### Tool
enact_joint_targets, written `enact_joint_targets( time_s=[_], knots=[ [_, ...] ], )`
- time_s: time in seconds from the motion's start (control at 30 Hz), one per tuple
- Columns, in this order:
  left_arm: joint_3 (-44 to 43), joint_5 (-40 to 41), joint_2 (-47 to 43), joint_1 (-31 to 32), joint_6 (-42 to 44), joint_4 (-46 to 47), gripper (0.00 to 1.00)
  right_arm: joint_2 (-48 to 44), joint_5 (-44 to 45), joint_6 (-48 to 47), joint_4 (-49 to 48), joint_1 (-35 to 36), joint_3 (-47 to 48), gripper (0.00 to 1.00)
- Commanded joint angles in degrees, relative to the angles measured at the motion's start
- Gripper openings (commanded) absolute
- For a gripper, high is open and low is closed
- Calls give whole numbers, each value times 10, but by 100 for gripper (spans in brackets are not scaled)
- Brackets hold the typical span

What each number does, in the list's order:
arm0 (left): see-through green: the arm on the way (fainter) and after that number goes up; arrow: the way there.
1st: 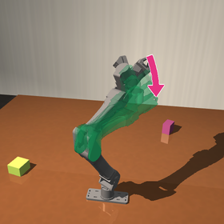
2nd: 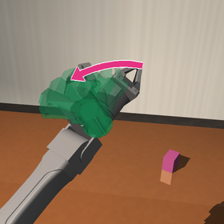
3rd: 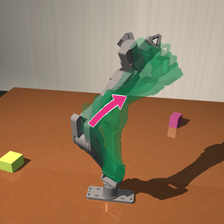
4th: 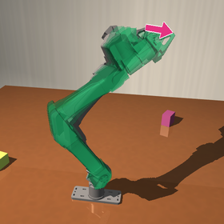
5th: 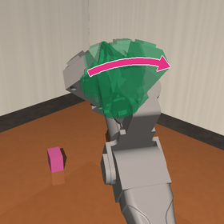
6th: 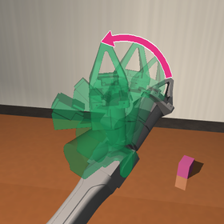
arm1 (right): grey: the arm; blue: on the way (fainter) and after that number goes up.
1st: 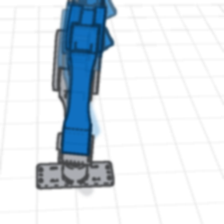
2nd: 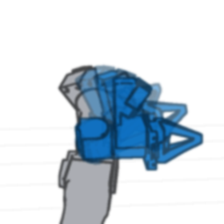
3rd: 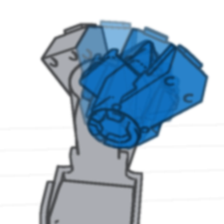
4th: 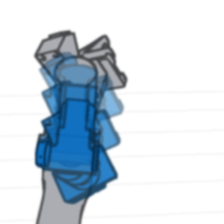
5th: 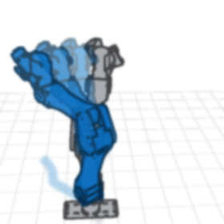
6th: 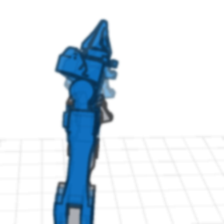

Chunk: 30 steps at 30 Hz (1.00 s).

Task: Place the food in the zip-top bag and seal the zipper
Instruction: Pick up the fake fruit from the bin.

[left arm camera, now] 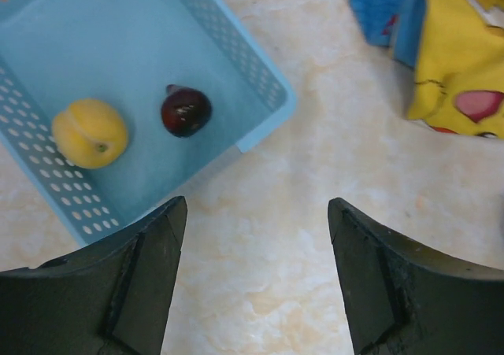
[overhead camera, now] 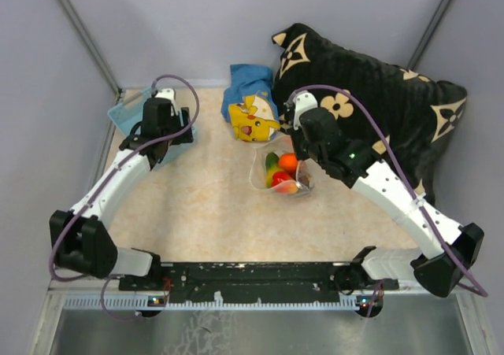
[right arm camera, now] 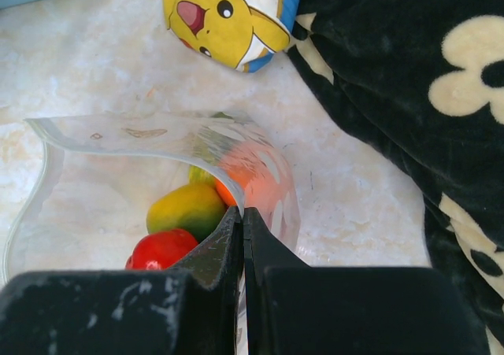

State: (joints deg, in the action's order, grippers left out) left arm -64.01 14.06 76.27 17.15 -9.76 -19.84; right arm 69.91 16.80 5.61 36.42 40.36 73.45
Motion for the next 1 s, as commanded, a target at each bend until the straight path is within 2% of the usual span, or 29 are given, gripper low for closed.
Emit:
enact_joint_targets(
  time_s=[0.0,0.33,0.67,0.97],
  knots=[
    [-44,9,56,-56,34,20,79,-21,-8,-9,-41,-3,1,0],
    [-147,15,227,-142,62,-9,80,-35,-11,-16,-47,-3,-4,0],
    [-170,59,305,-178,78,-1,83,-38,-11,-19,-47,-3,-9,0],
    [-169,55,366,-196,74,-3,85,-40,-10,-21,-45,-2,-12,0]
  ],
)
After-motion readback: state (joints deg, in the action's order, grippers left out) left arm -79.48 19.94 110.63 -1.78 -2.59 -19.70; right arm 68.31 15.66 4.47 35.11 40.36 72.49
